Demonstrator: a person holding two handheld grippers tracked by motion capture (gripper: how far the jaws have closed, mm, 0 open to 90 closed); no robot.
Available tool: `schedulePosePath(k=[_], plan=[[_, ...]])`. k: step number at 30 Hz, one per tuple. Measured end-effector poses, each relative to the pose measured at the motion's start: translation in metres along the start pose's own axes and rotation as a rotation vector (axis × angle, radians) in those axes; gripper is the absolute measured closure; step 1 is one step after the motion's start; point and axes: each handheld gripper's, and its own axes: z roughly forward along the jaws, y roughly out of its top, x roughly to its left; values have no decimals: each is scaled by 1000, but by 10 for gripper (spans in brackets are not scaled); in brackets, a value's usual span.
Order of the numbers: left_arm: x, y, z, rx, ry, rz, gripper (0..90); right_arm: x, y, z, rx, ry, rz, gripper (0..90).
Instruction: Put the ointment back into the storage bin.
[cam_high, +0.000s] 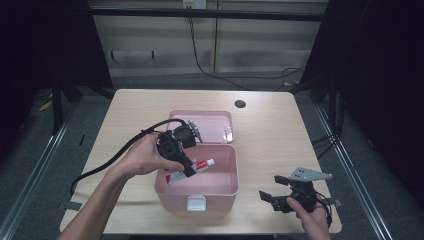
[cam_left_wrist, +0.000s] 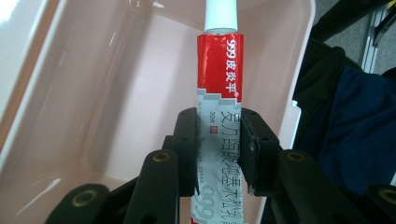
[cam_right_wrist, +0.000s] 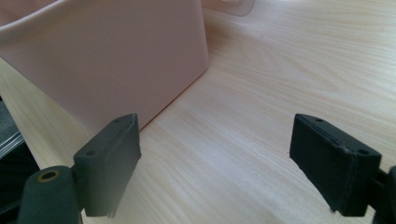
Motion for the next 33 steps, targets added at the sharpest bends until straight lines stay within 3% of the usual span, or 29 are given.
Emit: schedulePosePath(k=[6,12,16,21,33], plan=[[-1,5,11,23,-34,16,701,0,0,0,1,-1,0,161],[-2,7,20,33,-30,34,701,0,0,0,0,2,-2,161],[-3,8,30,69,-29,37,701,0,0,0,0,0,1,161],[-4,9,38,86,-59,52,701,0,0,0,1,0,0,161],[-2,13,59,111,-57,58,701,0,0,0,2,-4,1,161]])
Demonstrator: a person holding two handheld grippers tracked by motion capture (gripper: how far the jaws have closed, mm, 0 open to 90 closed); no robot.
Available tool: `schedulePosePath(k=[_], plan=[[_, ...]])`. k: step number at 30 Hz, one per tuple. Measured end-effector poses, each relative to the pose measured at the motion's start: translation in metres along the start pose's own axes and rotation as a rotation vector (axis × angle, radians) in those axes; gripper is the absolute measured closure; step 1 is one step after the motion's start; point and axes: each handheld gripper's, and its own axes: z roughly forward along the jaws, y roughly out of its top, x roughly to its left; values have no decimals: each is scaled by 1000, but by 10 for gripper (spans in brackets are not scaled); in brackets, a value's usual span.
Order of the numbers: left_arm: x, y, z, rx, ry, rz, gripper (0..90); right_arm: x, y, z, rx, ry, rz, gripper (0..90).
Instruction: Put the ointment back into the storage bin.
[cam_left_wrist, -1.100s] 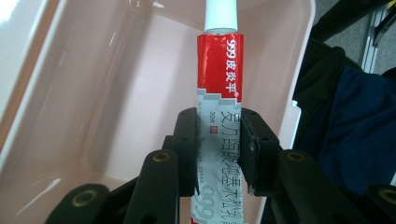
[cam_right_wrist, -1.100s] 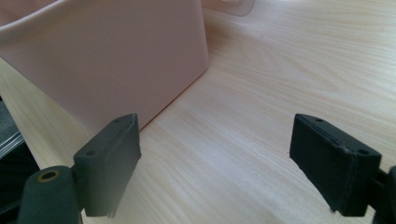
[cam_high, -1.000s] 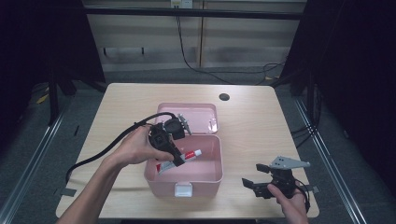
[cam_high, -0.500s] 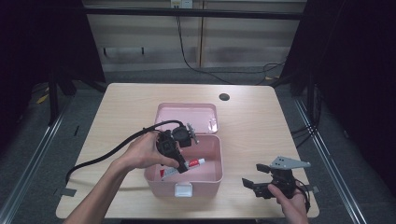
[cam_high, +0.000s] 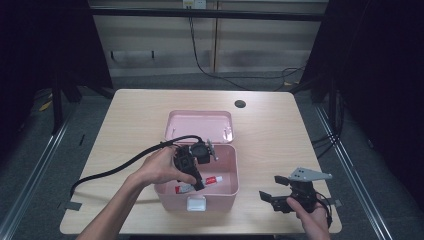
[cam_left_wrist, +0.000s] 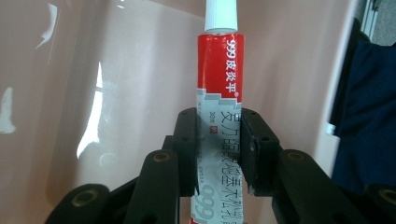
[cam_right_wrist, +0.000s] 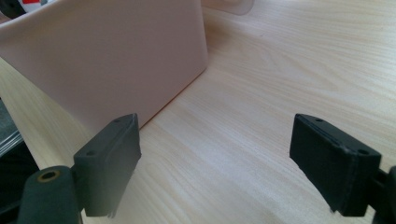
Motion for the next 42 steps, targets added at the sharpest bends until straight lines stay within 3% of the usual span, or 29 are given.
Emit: schedulePosePath(k=[14,42], plan=[[5,4,24,58,-29,29,700,0,0,1,5,-6,-2,161],[18,9,63,151,-88,1,698,0,0,1,14,-11,-3,163]])
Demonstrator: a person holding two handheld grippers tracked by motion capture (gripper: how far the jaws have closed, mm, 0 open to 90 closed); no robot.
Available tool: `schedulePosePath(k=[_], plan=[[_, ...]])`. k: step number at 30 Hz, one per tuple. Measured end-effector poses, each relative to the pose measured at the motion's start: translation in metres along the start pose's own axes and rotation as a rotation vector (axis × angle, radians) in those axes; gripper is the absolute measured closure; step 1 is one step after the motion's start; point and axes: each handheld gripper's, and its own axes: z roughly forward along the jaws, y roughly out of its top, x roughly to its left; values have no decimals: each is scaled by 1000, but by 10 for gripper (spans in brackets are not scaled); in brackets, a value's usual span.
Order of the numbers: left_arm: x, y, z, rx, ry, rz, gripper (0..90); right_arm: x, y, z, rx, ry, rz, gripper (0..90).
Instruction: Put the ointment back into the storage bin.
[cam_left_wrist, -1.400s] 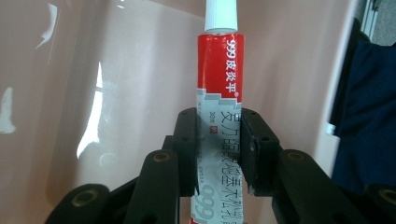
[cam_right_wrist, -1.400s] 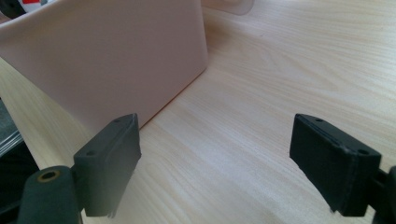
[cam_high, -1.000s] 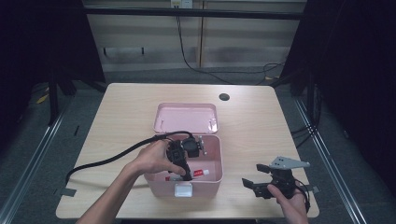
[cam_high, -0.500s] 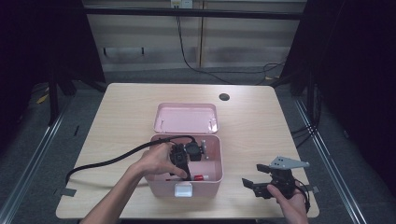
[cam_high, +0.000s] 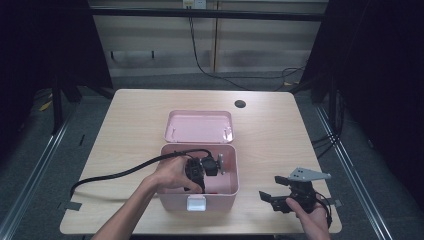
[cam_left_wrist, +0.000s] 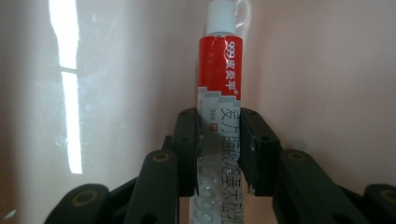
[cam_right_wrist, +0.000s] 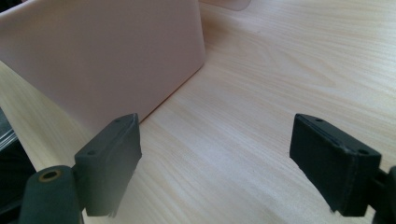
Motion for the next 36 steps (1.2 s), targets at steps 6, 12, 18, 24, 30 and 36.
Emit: schedulePosePath(k=[6,12,18,24,30,36], plan=[[2,1,5,16,-18,-1,697,-1,0,0,-1,1,2,163],[3,1,7,36,-40,-3,695,-1,0,0,1,0,1,163],[4,1,4,28,-43,-15,708,-1,0,1,3,0,1,163],[4,0,-1,13,-32,-22,683,-1,0,1,1,1,2,163],[3,0,-4,-8,-23,-47,639,-1,0,0,0,0,2,163],[2,-3,-14,-56,-30,-67,581,0,0,0,1,0,3,163]])
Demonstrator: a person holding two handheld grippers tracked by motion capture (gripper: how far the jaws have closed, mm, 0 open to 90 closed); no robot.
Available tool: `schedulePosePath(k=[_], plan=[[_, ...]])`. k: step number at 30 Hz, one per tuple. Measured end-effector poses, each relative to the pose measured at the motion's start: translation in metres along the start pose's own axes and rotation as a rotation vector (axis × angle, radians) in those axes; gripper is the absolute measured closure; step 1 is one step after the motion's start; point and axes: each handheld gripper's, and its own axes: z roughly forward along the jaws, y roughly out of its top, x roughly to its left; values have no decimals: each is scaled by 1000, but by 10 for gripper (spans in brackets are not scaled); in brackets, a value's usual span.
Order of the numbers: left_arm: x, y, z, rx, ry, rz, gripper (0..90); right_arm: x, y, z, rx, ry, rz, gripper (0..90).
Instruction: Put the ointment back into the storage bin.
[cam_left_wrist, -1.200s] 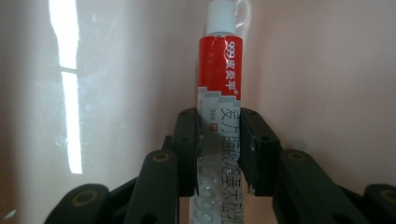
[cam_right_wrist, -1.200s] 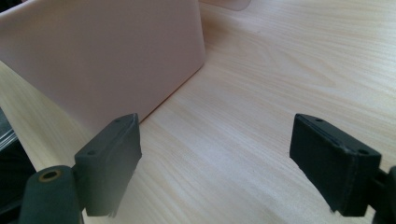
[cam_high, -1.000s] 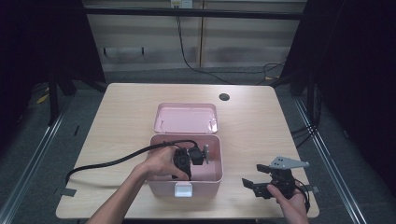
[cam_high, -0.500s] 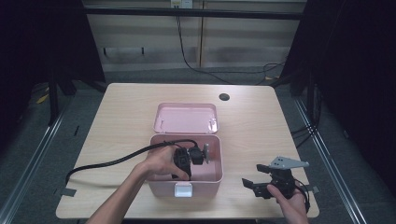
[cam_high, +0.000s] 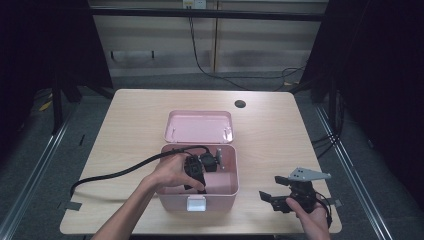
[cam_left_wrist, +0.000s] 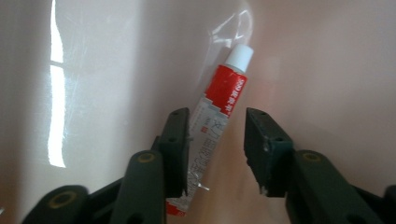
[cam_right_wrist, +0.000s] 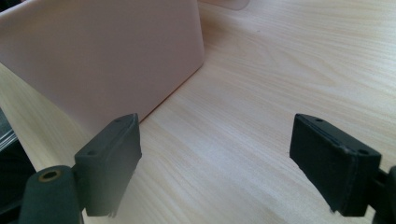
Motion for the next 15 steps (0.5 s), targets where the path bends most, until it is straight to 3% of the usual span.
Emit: schedulePosePath(k=[7,9,10,15], plan=[[-7,-5,-15,-60,32,-2,569,0,0,0,0,1,-1,163],[-7,-6,-17,-81,52,-18,570,0,0,0,-1,1,-3,163],[-9,-7,-20,-115,85,-36,570,0,0,0,0,6,-3,163],[-12,-9,-28,-128,85,-23,561,0,0,0,0,5,-3,163]])
